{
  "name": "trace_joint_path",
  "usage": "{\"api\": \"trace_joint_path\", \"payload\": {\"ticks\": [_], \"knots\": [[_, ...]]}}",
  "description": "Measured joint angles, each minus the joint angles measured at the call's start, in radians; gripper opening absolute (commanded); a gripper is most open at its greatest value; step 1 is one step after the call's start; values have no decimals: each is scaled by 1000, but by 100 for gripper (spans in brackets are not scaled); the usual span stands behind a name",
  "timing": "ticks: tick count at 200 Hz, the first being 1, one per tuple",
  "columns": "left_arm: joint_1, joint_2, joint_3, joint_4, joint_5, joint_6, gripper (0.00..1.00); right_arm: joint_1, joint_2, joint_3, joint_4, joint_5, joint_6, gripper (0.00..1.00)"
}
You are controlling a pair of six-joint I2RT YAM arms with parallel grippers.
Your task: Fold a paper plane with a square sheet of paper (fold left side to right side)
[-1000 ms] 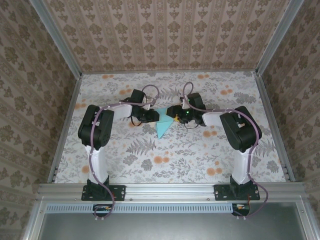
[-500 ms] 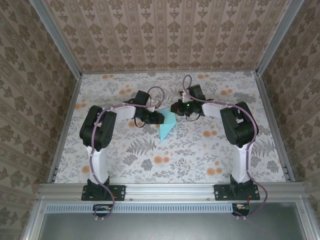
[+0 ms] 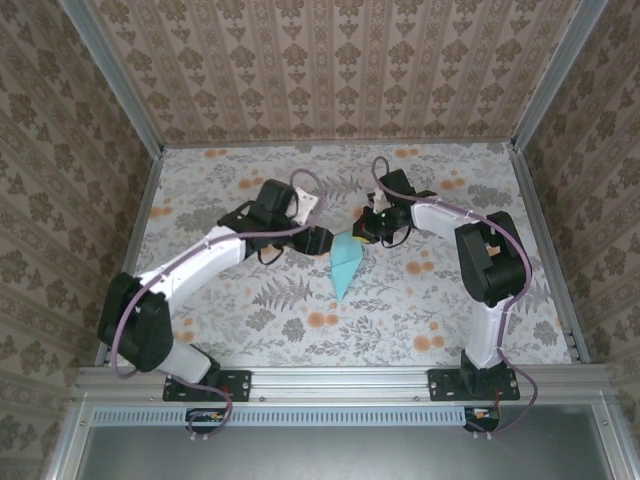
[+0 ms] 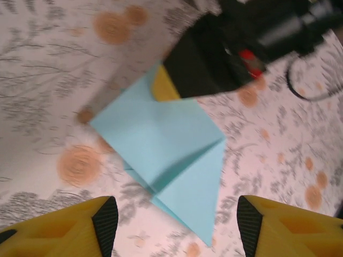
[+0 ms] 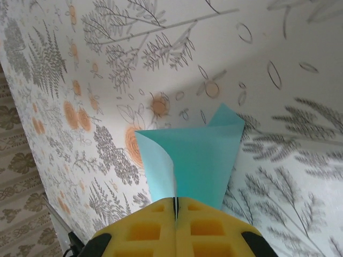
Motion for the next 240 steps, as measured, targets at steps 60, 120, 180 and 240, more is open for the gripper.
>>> {"api": "trace_joint_path", "payload": {"ticks": [60, 120, 180, 240], "knots": [[-278, 130, 28, -97, -169, -58, 71, 0, -8, 0, -76, 63, 64, 0], [-385, 340, 254, -265, -418, -85, 73, 9, -8, 20, -83, 92, 99, 0], [-417, 470, 352, -386, -578, -109, 60, 19, -6, 25, -84, 102, 114, 0], [-417, 494, 366, -416, -604, -127, 26, 22, 1, 25, -84, 109, 113, 0]]}}
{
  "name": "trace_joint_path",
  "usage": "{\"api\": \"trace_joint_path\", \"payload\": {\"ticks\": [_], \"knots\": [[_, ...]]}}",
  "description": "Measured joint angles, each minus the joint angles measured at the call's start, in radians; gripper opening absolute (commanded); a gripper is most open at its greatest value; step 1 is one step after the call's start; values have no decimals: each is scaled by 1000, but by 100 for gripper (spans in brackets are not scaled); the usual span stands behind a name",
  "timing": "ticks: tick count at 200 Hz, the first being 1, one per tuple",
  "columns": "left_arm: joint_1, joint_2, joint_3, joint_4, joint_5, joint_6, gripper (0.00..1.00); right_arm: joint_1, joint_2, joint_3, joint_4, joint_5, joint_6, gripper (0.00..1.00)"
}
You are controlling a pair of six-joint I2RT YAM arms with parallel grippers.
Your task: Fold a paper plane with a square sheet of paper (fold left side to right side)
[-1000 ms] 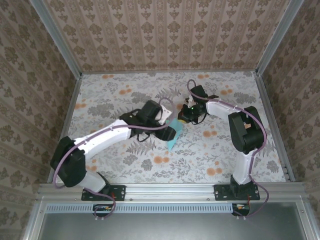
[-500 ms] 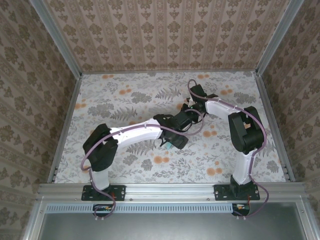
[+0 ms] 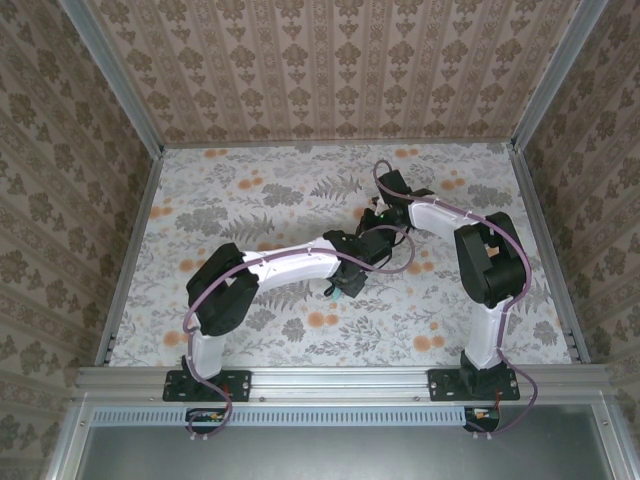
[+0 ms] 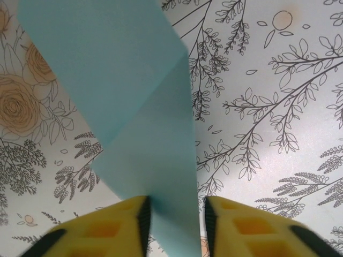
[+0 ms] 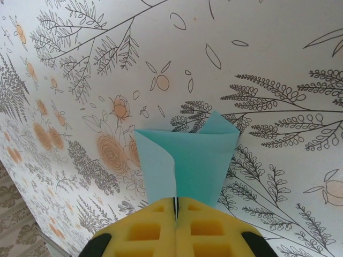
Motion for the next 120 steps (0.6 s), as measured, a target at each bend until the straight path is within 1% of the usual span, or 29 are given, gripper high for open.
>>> {"api": "trace_joint_path", "payload": {"ticks": [32, 59, 66, 97, 120], "knots": [[0, 22, 1, 0, 5, 1, 16, 0, 2, 0, 0, 1, 0, 0], [0, 41, 2, 2, 19, 2, 10, 1, 11, 0, 0, 3, -2, 0], [1, 43, 2, 4, 24, 2, 9, 1, 13, 0, 0, 3, -5, 2], [6, 44, 2, 15, 53, 2, 10, 1, 13, 0, 0, 4, -21, 4], [9, 58, 13, 19, 77, 4, 19, 1, 14, 0, 1, 8, -24, 4]]}}
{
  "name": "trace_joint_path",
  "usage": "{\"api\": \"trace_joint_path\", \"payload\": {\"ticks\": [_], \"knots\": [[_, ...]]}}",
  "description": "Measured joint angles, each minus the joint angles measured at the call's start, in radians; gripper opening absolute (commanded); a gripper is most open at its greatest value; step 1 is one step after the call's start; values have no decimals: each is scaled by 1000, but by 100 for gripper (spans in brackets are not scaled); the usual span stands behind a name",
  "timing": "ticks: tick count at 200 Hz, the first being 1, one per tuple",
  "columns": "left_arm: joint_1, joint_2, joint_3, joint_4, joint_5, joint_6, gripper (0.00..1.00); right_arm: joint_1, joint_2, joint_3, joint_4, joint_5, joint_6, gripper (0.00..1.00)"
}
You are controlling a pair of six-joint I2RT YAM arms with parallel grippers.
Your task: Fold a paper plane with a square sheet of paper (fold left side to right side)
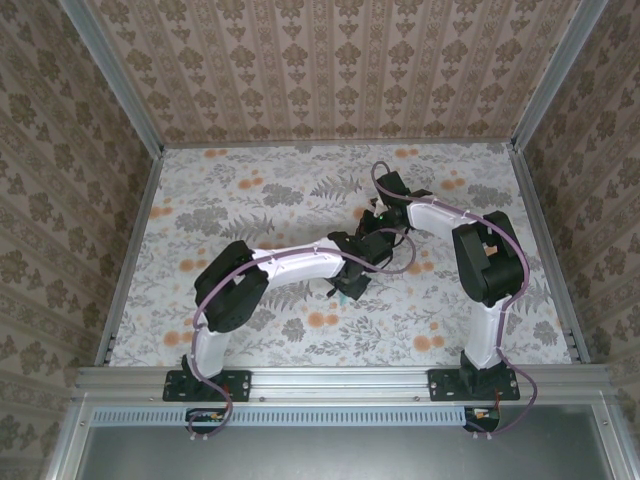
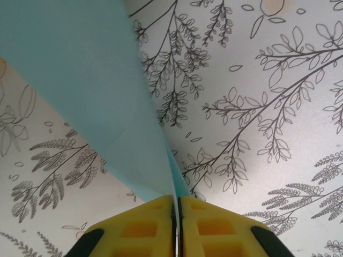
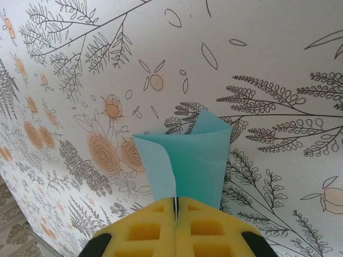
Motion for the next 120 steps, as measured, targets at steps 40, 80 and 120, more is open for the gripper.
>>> {"api": "trace_joint_path", "payload": {"ticks": [40, 80, 120], "knots": [[-2, 11, 6, 1, 30, 3, 29, 0, 5, 0, 6, 15, -2, 2], [-3, 11, 38, -11, 34, 2, 29, 0, 11, 0, 8, 18, -2, 1], [-11, 11, 71, -34, 21, -6, 29, 0, 13, 0, 14, 18, -2, 1]]}}
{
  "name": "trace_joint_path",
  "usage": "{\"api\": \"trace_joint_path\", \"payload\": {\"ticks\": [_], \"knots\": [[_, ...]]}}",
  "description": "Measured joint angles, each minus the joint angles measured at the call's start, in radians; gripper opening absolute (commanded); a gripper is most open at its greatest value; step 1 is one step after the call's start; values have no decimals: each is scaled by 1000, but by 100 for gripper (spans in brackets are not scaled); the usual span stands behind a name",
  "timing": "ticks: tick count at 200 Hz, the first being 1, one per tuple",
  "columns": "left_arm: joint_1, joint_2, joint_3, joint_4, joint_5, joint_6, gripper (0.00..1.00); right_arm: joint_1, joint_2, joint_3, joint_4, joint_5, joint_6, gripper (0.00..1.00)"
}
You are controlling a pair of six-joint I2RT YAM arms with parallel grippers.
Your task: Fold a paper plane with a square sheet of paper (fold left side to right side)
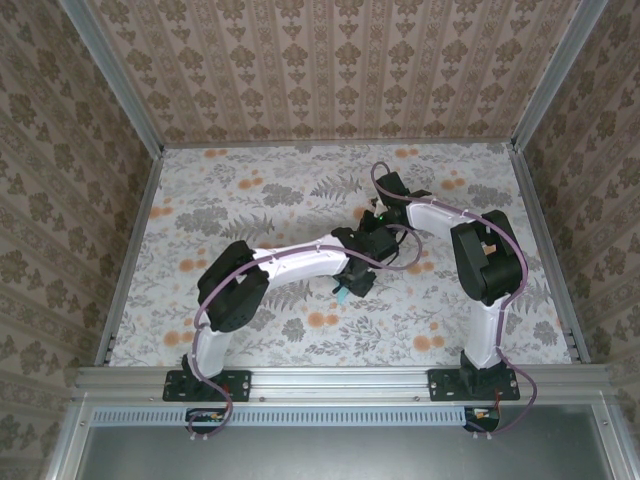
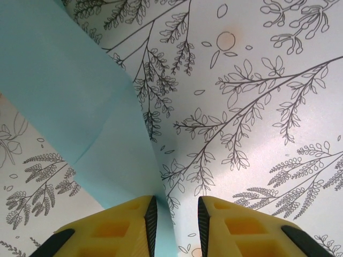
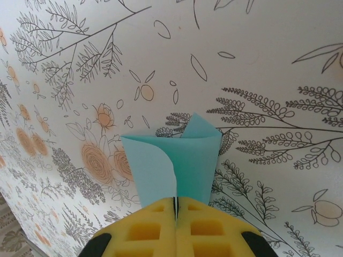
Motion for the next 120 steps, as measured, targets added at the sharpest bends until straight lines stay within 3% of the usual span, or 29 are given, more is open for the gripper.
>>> {"api": "trace_joint_path", "payload": {"ticks": [68, 120], "knots": [[-3, 16, 7, -41, -39, -10, 30, 0, 0, 0, 11, 0, 0, 1], [3, 46, 13, -54, -51, -27, 20, 0, 0, -4, 16, 0, 0, 1]]}}
